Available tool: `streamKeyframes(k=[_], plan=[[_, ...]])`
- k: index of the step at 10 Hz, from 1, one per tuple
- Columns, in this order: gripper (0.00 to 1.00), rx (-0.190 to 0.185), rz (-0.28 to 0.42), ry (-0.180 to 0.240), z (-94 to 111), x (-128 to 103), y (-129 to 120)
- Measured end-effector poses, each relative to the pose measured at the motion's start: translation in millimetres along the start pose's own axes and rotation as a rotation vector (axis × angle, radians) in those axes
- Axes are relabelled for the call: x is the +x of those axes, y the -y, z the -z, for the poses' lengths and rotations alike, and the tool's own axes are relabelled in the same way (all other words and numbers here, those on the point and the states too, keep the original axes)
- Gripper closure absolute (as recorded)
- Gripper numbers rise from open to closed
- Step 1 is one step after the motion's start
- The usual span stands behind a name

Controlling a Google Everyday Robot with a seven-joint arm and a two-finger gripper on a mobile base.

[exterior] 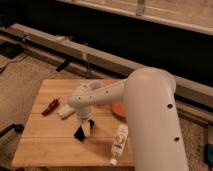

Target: Place the eraser on the white sponge

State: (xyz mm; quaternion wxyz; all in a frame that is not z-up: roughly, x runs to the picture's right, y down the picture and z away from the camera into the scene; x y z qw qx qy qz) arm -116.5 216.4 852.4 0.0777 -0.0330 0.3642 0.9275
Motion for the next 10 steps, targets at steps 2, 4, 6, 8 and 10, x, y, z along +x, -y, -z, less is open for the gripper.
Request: streamKeyframes(k=[2, 4, 6, 8, 10], plan=[[0.21, -0.008, 0.001, -0.010, 2.7, 7.2, -2.1], [0.35, 0.001, -0.011, -0.017, 4.4, 9.8, -3.8], [0.55, 0.022, -0.015, -0.019, 4.8, 9.7, -4.8], [0.75, 0.028, -0.014, -0.017, 5.5, 9.2, -4.5], [0.89, 0.029, -0.014, -0.016, 7.0, 9.0, -4.0]])
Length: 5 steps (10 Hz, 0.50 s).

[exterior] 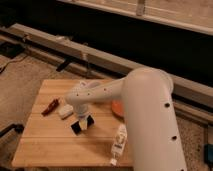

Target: Place the eraser on the white sponge

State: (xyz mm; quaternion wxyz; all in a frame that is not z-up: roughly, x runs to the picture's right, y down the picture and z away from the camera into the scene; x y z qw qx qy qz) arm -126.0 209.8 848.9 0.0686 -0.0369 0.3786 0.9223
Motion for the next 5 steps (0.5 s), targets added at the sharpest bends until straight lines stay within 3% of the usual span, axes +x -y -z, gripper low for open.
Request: streamKeyframes(k=[2, 5], plan=[[0.89, 0.000, -0.005, 0.001, 2, 0, -2], [0.89, -0.033, -0.011, 0.009, 35, 13, -20]])
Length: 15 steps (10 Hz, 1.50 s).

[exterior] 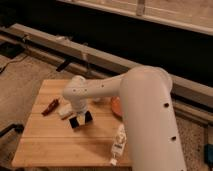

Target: Place the eraser on the white sponge

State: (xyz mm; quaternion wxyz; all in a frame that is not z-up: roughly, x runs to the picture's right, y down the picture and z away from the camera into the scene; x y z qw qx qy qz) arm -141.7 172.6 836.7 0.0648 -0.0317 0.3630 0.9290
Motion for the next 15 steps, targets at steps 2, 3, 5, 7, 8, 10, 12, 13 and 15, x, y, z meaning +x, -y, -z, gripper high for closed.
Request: streamKeyframes(k=[2, 3, 5, 7, 8, 10, 12, 13, 15], plan=[[0.89, -0.025, 0.007, 0.010, 22, 14, -16], [0.89, -0.037, 0.014, 0.009, 32, 22, -23], [0.89, -0.052, 0.014, 0.015, 41, 28, -39], [0.89, -0.063, 0.023, -0.001, 38, 49, -61], [0.89, -0.068, 0.022, 0.001, 35, 51, -72], [0.89, -0.061, 0.025, -0.003, 26, 59, -85], [0.74, -0.057, 0.044, -0.023, 22, 73, -95], [0.64, -0.053, 0.050, -0.025, 21, 74, -97], [0.45, -0.046, 0.065, -0.031, 19, 81, -98]])
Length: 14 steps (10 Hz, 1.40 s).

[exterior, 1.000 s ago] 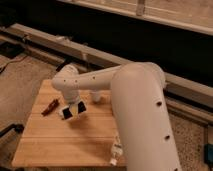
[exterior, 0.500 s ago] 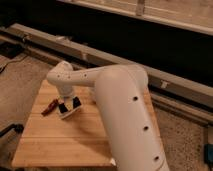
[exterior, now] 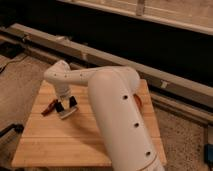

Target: Place the eraser on the white sponge

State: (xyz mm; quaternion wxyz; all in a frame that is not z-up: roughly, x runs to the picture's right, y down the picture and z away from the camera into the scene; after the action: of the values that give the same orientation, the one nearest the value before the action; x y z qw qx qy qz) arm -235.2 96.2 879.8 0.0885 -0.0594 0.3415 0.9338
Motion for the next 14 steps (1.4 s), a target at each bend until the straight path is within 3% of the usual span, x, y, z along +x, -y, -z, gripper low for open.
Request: streamKeyframes(k=[1, 3, 9, 14], plan=[[0.33, 0.004, 0.009, -0.005, 0.1, 3.8, 0.1], [0.21, 0.012, 0.019, -0.010, 2.0, 4.3, 2.1], [0.20, 0.045, 0.034, -0.012, -2.4, 6.0, 9.3], [0.20, 0.044, 0.024, -0.007, -3.8, 4.7, 9.0]])
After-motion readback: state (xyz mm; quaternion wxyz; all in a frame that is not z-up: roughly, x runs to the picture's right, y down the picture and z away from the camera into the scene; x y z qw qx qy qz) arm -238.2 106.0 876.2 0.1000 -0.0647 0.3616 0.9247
